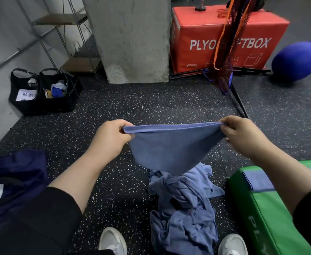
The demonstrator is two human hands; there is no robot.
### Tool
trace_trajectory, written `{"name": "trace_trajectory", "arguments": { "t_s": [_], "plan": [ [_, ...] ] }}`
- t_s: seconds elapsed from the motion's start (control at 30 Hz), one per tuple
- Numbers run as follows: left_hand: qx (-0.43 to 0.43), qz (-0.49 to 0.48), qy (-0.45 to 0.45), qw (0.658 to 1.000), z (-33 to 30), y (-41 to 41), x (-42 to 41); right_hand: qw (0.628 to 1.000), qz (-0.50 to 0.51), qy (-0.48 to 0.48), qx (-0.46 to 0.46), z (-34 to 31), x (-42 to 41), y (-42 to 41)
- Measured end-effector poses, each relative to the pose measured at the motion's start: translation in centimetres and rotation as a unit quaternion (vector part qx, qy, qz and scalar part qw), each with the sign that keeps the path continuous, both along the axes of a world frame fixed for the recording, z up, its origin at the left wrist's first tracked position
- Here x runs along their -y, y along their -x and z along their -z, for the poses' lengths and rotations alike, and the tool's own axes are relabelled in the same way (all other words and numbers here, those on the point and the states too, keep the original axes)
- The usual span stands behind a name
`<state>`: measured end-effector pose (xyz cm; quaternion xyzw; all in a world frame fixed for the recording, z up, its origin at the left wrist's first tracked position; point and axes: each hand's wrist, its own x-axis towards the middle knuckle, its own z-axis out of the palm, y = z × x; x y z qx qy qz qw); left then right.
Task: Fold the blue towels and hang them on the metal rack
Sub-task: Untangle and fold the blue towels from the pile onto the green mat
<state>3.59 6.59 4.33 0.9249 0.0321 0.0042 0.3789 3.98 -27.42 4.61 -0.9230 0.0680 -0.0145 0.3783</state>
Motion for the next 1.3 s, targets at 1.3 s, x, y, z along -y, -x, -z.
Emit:
{"name": "trace_trajectory", "arguments": {
  "t_s": [1.3],
  "plan": [
    [0.112, 0.119, 0.106, 0.981, -2.2, -0.7, 4.5, 0.986, -0.166, -0.005, 0.016, -1.4, -3.7, 0.1]
  ]
}}
